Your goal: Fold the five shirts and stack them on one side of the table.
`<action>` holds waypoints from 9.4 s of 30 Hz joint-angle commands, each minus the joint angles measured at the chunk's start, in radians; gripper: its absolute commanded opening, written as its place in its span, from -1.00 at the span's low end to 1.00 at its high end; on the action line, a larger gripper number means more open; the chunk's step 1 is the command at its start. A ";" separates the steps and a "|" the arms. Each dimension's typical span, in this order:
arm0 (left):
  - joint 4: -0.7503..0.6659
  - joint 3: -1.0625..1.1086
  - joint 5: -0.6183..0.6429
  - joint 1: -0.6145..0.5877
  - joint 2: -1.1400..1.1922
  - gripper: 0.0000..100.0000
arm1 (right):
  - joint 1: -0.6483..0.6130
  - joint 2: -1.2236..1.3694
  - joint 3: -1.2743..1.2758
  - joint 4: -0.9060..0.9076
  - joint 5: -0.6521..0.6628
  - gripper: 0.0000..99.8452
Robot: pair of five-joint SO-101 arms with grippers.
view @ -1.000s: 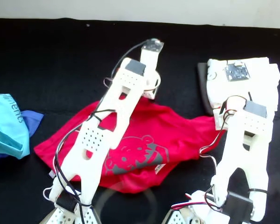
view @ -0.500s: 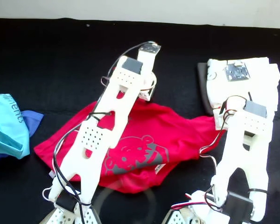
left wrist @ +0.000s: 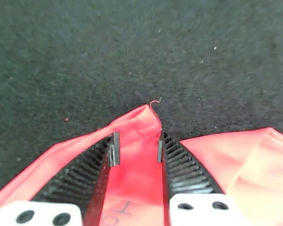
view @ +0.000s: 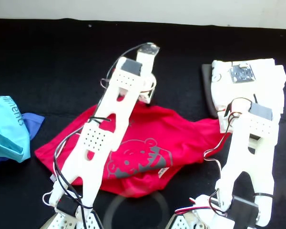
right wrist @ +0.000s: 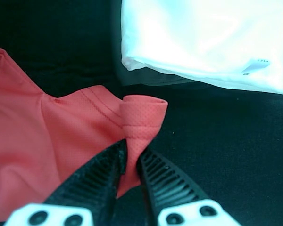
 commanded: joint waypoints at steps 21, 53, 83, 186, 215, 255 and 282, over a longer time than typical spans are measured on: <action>0.161 -0.344 -0.003 -0.087 -0.097 -0.98 | -0.007 -0.107 -0.041 0.002 -0.034 -0.99; 0.178 0.558 -0.052 -0.424 -1.406 -0.98 | -0.120 -0.030 -1.420 0.513 -0.124 -0.99; 0.143 0.624 -0.080 -0.467 -1.801 -0.98 | -0.122 -0.030 -1.857 0.527 -0.121 -0.99; -0.181 0.829 -0.295 -0.481 -0.750 -0.98 | -0.351 0.780 -1.237 0.489 -0.276 -0.99; 0.094 1.012 -0.301 -0.481 -1.050 -0.98 | -0.360 0.130 -0.475 0.387 -0.270 -0.99; -0.368 1.856 -0.301 -0.421 -1.314 -0.97 | -0.323 -0.375 0.297 0.269 -0.141 -0.99; -0.278 1.386 -0.295 -0.452 -1.305 -0.95 | -0.328 -0.315 -0.065 0.231 -0.287 -0.97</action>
